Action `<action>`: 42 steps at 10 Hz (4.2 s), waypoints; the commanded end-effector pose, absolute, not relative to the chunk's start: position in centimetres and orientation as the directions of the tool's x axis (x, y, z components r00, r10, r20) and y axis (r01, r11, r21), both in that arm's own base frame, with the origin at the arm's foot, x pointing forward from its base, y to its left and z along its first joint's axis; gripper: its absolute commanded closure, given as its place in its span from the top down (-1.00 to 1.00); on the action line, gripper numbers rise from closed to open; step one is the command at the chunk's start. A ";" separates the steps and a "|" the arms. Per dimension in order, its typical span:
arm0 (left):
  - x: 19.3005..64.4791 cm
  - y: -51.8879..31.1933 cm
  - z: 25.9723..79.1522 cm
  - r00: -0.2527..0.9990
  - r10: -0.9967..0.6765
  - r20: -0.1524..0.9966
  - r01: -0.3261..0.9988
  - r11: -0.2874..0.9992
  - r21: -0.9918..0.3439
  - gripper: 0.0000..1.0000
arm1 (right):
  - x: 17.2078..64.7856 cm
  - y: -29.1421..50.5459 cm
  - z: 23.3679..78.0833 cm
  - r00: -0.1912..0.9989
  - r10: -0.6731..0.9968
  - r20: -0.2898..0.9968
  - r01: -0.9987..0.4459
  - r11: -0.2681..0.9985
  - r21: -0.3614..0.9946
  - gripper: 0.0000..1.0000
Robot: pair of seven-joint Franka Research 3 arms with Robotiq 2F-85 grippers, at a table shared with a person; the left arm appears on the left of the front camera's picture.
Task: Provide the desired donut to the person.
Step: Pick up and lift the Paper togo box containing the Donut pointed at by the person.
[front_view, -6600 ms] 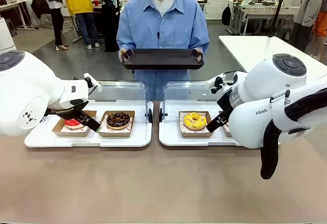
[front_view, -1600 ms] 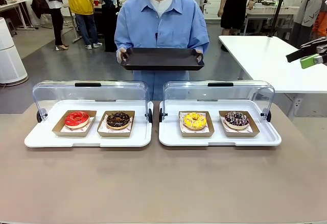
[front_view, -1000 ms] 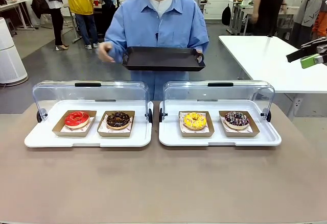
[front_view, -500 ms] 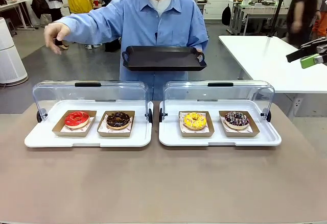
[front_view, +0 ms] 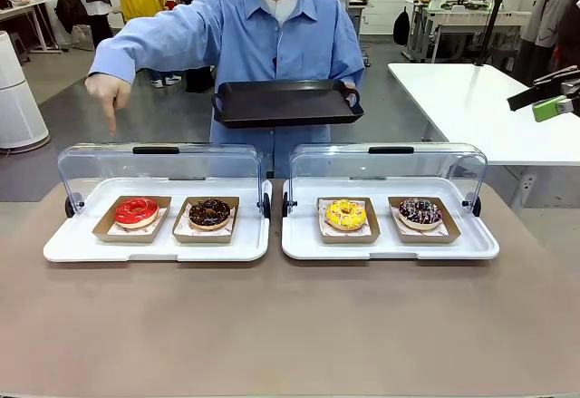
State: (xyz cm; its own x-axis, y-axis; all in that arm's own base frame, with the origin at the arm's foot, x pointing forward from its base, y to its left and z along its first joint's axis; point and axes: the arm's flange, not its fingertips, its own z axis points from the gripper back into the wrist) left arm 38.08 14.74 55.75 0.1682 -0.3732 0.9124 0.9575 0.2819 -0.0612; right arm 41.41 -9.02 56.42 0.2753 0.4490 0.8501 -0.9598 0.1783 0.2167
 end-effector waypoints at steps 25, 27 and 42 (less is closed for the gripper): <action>43.6 -1.9 41.7 -0.109 -0.989 -0.099 0.991 -0.116 0.065 1.00 | 41.4 -9.0 56.4 0.273 0.447 0.852 -0.960 0.178 0.215 1.00; 44.8 -2.9 39.5 -0.099 -0.993 -0.071 0.985 -0.108 0.137 1.00 | 41.4 -9.0 56.4 0.273 0.447 0.852 -0.960 0.178 0.215 1.00; 47.2 -3.5 36.4 -0.146 -0.989 -0.002 0.982 -0.145 0.124 1.00 | 41.4 -9.0 56.4 0.273 0.447 0.852 -0.960 0.178 0.215 1.00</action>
